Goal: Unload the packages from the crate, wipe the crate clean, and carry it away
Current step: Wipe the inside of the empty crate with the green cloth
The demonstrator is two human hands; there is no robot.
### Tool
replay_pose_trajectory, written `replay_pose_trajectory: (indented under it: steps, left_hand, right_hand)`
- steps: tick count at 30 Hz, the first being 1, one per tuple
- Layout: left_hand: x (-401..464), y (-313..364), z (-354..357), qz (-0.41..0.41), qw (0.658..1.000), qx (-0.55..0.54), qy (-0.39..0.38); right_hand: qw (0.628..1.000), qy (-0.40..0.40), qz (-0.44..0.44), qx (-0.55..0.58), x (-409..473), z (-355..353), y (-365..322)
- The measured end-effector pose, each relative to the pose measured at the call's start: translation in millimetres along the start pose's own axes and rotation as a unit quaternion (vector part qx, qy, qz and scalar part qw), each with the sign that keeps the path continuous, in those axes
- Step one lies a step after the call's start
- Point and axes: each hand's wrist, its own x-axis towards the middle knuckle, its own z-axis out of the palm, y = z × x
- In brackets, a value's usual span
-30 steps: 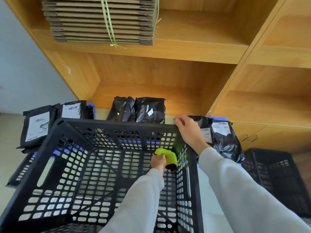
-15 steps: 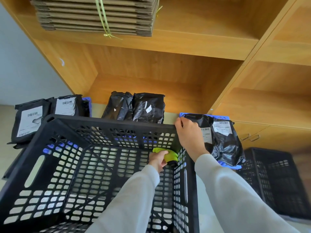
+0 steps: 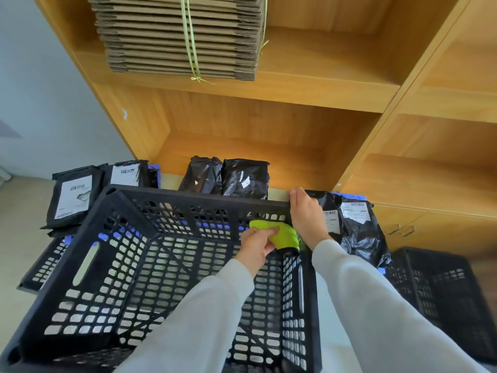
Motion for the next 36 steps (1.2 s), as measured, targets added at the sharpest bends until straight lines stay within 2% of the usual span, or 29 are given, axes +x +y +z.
replay_pose_trajectory:
  steps: [6,10,15,19,23,31,36]
  left_hand:
    - [-28,23,6,0.068,0.997,0.023,-0.037]
    - [-41,35,4,0.097,0.994,0.03,-0.04]
    - [-48,40,4,0.083,0.996,0.016,-0.019]
    - [-36,33,1,0.05,0.998,0.016,0.027]
    - [-23,23,-1,0.032,0.999,0.015,0.038]
    - [20,4,-14,-0.002,0.992,0.066,0.107]
    - [52,-9,-26,-0.032,0.988,0.091,0.121]
  right_hand:
    - [0.988,-0.012,0.047,0.149,1,-2,1]
    - [0.984,-0.018,0.061,0.167,2,-3,0]
    - [0.988,-0.011,0.047,0.145,3,-1,1]
    - [0.997,-0.023,0.016,0.065,3,-1,1]
    - [0.999,-0.024,0.006,0.031,5,3,5]
    - [1.0,-0.019,-0.018,-0.013,5,1,4]
    - [0.999,-0.01,-0.021,-0.026,6,4,7]
